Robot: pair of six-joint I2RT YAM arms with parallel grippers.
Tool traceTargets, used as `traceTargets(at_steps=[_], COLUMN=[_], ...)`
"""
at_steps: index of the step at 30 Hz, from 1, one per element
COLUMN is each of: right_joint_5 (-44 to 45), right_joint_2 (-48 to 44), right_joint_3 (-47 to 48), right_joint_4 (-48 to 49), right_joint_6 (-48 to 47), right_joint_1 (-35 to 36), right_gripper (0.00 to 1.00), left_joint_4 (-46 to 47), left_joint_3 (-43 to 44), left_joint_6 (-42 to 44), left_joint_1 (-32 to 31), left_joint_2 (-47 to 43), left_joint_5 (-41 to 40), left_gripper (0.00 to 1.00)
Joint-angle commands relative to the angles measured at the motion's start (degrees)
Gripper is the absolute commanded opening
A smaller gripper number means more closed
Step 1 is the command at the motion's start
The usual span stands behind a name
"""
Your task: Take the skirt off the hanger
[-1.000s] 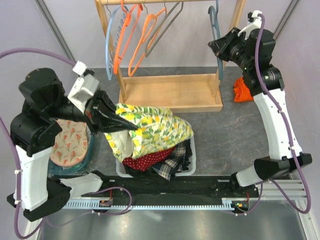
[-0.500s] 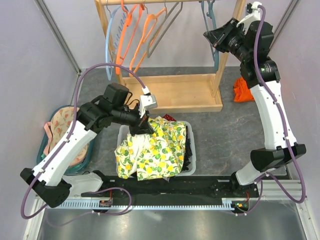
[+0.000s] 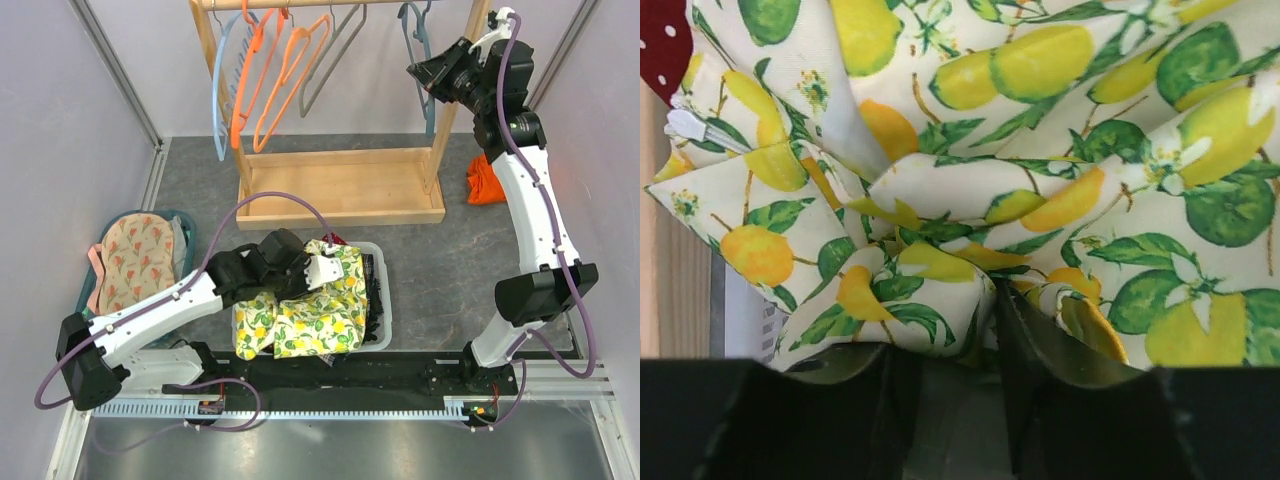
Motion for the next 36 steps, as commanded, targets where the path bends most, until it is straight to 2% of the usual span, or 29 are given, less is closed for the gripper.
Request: traceTargets(at_steps=[1,3,4,5,6,8,11,12,14,15,17,18,23,24,26,27,31,36], right_joint_5=[-1.2,-1.2,-1.3,-1.4,-1.3,-1.6,-1.7,-1.6,-0.9,-0.6,-0.3,-0.2,0.4,0.6,1.0,1.0,1.1,1.9], right_joint_2=[-2.0,-2.2,-2.3,-2.4,-2.3,-2.7,-4.3,-4.9,-7.0,-7.9,-10.3,-11.0,-15.1,-15.4,-16.7,-17.2,-23.3,-34.6], right_joint_3=[-2.2,-2.9,-3.4,-3.7,-4.1,-5.2,-8.5,-9.7,-13.3,-14.7,-18.5,-19.7,-25.1,-25.3,-25.3,-25.3,-30.4,-38.6], right_joint_4=[3.7,3.8,3.8,3.7,3.8,3.7,3.6,3.5,3.3,3.2,3.5,3.5,4.0,3.8,2.5,2.0,-0.2,-3.7], right_joint_6=[0.3,0.3,0.2,0.3,0.4,0.4,-0.4,-0.7,-1.6,-1.8,-2.3,-2.3,-3.3,-3.8,-4.1,-4.4,-4.9,-6.9], right_joint_1=[-0.3,-0.3,-0.3,-0.3,-0.3,-0.3,-0.3,-0.3,-0.3,-0.3,-0.3,-0.3,-0.3,-0.3,-0.3,-0.4,-0.3,-0.3], right_gripper=[0.0,0.0,0.0,0.0,0.0,0.0,0.19,0.32,0.42,0.52,0.61,0.69,0.82,0.89,0.96,0.98,0.98,0.98], left_joint_4=[-1.1,-0.1,0.4,1.0,2.5,4.1,6.8,7.2,7.7,7.8,8.0,8.0,6.0,6.0,5.8,5.6,2.2,-3.5], left_joint_3=[-4.8,-6.7,-7.3,-8.0,-9.5,-12.0,-14.3,-15.3,-16.3,-16.6,-17.1,-17.2,-15.4,-15.2,-13.4,-12.5,-5.6,7.9], left_joint_6=[1.2,1.5,1.7,1.8,1.7,1.9,2.0,1.9,1.2,0.8,0.2,-0.1,-1.5,-1.7,-3.3,-4.2,-7.0,-4.4], left_joint_1=[-2.1,-2.6,-3.0,-3.1,-3.2,-3.6,-3.9,-3.9,-3.9,-4.0,-4.0,-4.0,-4.0,-4.0,-4.0,-4.0,-4.0,-3.9], left_joint_2=[0.6,0.9,1.2,1.6,2.3,3.1,4.2,4.4,4.5,4.3,4.1,4.0,3.0,2.8,3.5,3.9,4.7,4.7], left_joint_5=[-5.8,-8.3,-9.0,-9.6,-10.7,-11.6,-12.8,-12.8,-12.1,-11.5,-11.3,-11.0,-7.8,-7.7,-9.0,-10.7,-14.2,-20.9], left_gripper=[0.57,0.86,0.88,0.97,1.0,1.0,1.0,1.0,1.0,1.0,1.0,0.99,1.0,1.0,1.0,1.0,0.99,1.0])
